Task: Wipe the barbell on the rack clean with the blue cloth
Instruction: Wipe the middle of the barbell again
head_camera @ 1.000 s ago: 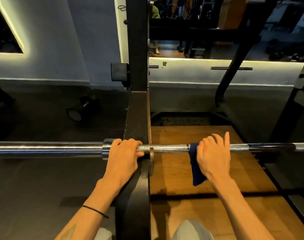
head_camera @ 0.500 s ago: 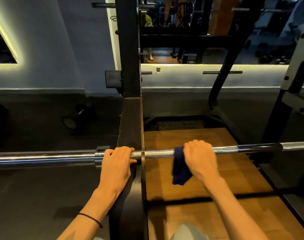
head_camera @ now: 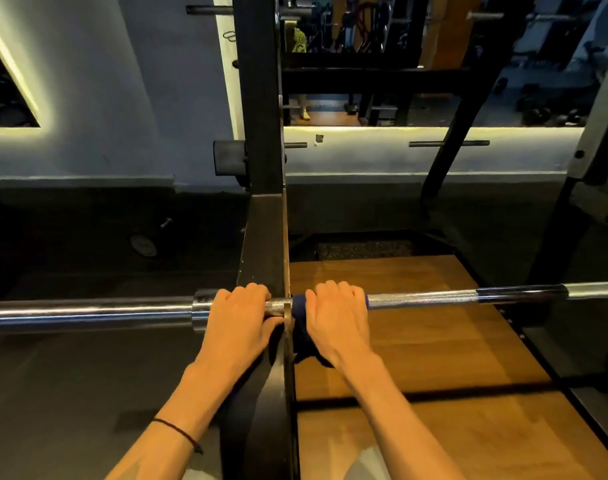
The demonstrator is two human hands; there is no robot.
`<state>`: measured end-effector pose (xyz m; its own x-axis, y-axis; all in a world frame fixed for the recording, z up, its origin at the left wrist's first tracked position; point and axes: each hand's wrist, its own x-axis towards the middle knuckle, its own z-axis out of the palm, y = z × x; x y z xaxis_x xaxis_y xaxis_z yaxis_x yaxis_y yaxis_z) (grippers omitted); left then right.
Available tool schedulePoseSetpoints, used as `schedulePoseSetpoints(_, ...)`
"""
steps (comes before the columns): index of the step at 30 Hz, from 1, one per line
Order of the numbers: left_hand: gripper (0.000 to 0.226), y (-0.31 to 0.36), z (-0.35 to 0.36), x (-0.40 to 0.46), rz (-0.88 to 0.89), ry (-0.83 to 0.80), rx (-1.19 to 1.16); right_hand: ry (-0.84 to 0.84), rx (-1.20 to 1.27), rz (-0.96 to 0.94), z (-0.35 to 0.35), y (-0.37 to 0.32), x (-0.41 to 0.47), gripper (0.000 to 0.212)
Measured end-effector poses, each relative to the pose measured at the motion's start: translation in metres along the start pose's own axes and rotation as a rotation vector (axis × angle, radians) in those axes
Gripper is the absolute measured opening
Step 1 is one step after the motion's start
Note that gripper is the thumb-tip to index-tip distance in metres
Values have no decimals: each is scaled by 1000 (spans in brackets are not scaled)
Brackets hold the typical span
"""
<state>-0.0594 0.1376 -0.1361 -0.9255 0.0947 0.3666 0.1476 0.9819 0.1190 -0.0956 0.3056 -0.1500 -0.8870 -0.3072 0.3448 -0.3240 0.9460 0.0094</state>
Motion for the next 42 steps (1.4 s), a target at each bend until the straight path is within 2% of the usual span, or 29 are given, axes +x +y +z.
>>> schedulePoseSetpoints(4, 40, -8, -24, 41, 114, -432, 209, 110, 104, 95, 14, 5, -5, 29)
schedulePoseSetpoints(6, 41, -9, -29, 54, 38, -713, 89, 82, 127, 107, 24, 4, -10, 27)
schedulePoseSetpoints(8, 34, -6, -32, 56, -20, -860, -49, 73, 129, 100, 28, 6, -11, 25)
schedulePoseSetpoints(10, 28, -4, -33, 49, 3, -807, -50, 92, 173, 112, 26, 9, -10, 23)
schedulePoseSetpoints(14, 27, -5, -23, 25, 57, -495, 68, 98, 201, 119, 16, 3, -13, 34)
schedulePoseSetpoints(18, 27, -2, -6, 3, 51, -193, 10, 87, 243, 116, 15, -2, -13, 41)
schedulePoseSetpoints(20, 28, -4, 2, -5, 32, -98, -62, 100, 207, 114, 14, 5, -11, 46)
schedulePoseSetpoints(25, 30, -6, 9, -13, 25, 21, -186, 173, 90, 118, 5, 59, -17, 45)
schedulePoseSetpoints(30, 31, 0, 21, -16, 26, 91, -185, 168, 52, 245, 4, 118, -25, 44)
schedulePoseSetpoints(33, 31, -1, 24, -15, 52, 77, -171, 180, 63, 299, 6, 103, -24, 43)
schedulePoseSetpoints(35, 40, 0, 26, -15, 7, 60, -186, 165, 93, 288, 6, 79, -22, 44)
schedulePoseSetpoints(37, 45, 2, 27, -16, -35, 78, -216, 118, 108, 223, 5, 44, -15, 42)
schedulePoseSetpoints(40, 39, 3, 30, -20, -50, 161, -292, 51, 84, 57, 9, -9, -6, 29)
schedulePoseSetpoints(42, 40, 3, 31, -23, -59, 214, -328, 83, 102, -17, 10, -18, -4, 23)
